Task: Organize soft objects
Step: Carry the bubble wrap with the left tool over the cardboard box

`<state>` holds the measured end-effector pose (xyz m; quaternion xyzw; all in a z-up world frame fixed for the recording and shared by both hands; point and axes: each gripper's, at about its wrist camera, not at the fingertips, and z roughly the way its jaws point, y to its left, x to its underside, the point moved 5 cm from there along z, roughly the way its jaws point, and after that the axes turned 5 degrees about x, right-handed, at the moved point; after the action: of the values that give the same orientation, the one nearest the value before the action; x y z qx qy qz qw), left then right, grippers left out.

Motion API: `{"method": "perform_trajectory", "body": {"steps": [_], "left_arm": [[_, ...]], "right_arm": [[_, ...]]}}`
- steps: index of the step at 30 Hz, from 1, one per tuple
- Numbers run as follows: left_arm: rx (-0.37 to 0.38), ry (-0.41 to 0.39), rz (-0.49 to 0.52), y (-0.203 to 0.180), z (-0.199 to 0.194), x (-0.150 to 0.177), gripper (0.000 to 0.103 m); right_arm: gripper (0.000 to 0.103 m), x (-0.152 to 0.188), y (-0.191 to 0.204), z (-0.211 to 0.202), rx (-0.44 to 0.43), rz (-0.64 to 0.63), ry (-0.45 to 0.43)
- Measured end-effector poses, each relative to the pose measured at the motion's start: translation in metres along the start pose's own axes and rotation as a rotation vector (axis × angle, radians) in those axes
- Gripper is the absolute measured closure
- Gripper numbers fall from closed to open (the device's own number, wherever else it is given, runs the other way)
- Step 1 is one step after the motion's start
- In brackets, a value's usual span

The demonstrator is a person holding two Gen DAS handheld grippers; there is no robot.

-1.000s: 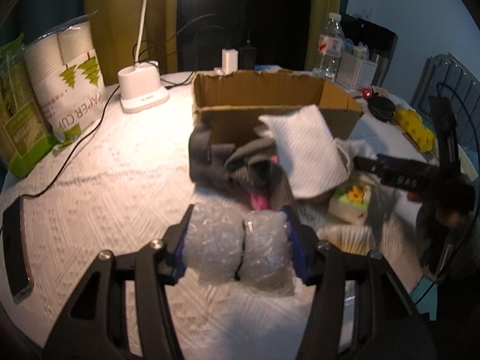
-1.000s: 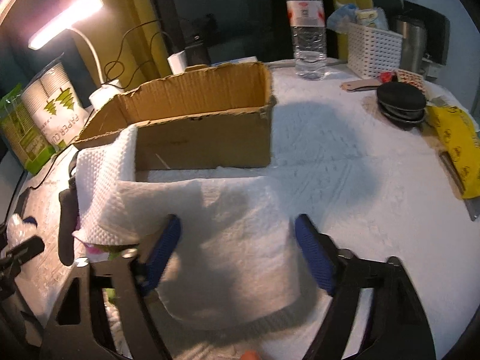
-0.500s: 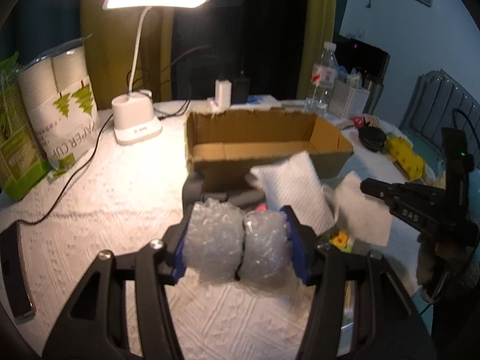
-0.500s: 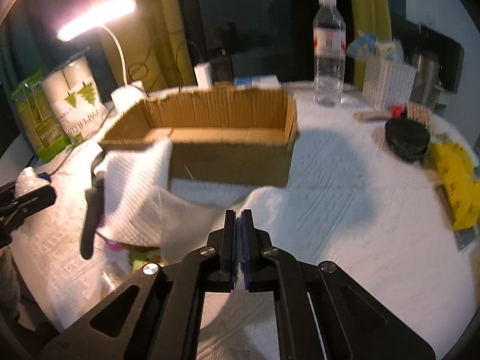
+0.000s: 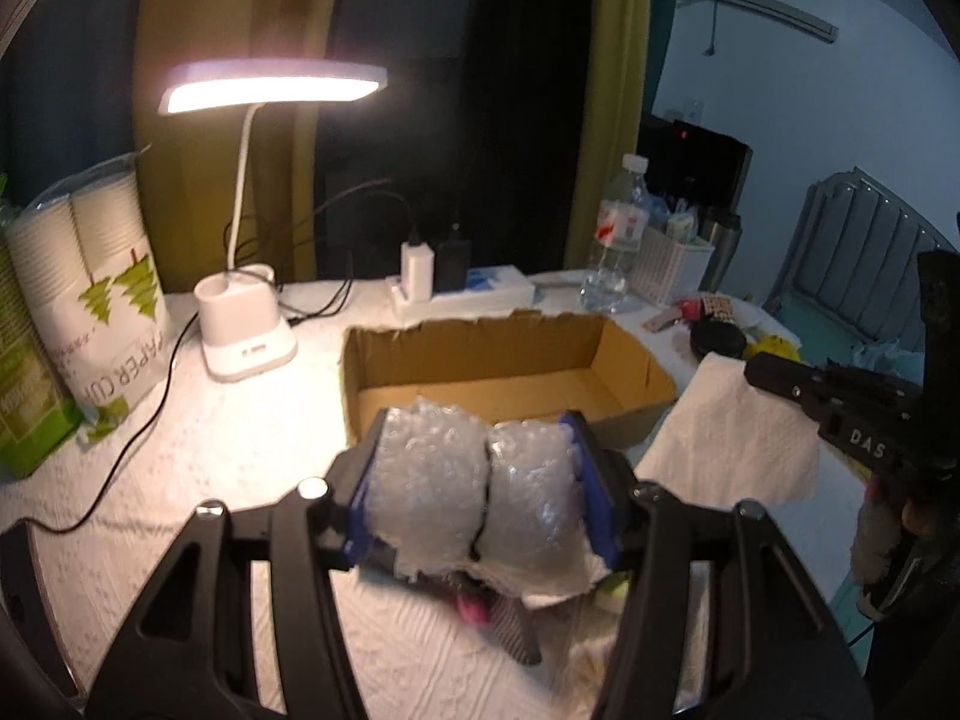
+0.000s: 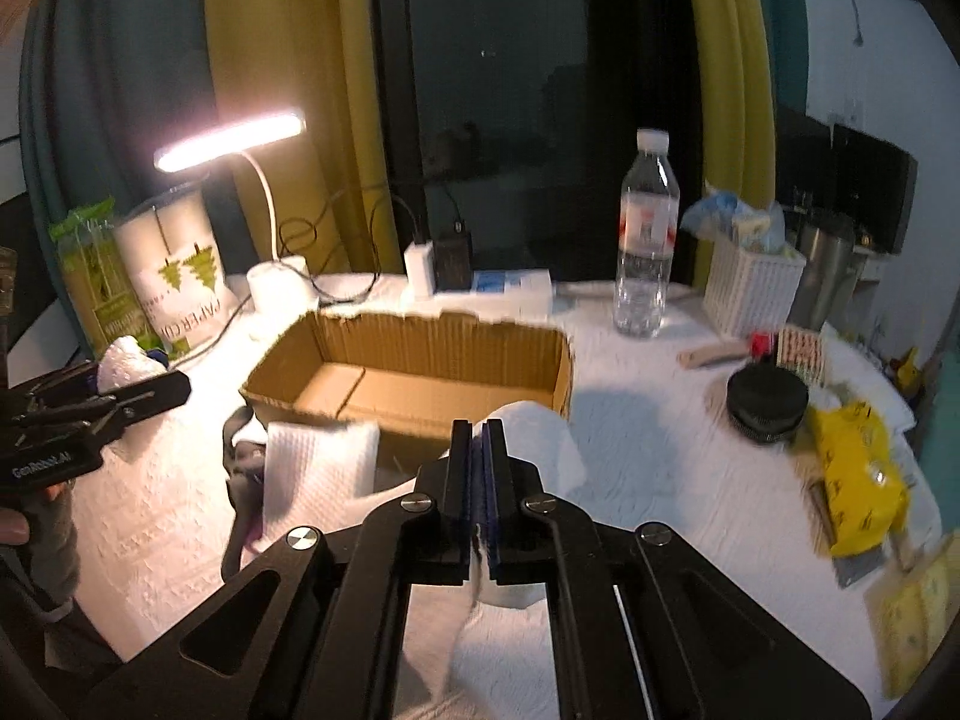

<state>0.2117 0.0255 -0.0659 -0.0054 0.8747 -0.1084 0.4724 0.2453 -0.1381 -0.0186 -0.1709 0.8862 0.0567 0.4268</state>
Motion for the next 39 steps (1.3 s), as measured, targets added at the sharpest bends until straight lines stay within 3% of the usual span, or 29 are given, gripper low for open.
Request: {"method": "perform_trajectory", "body": {"steps": [15, 25, 39], "left_arm": [[0.029, -0.069, 0.005, 0.006, 0.02, -0.048, 0.047], [0.045, -0.068, -0.01, 0.007, 0.047, -0.066, 0.047], [0.054, 0.016, -0.03, 0.006, 0.109, -0.059, 0.047]], "right_arm": [[0.1, -0.05, 0.0, 0.004, 0.006, -0.033, -0.076], [0.1, -0.081, -0.006, 0.014, 0.0, -0.041, -0.118], [0.1, -0.069, -0.013, 0.084, -0.069, -0.017, -0.015]]}}
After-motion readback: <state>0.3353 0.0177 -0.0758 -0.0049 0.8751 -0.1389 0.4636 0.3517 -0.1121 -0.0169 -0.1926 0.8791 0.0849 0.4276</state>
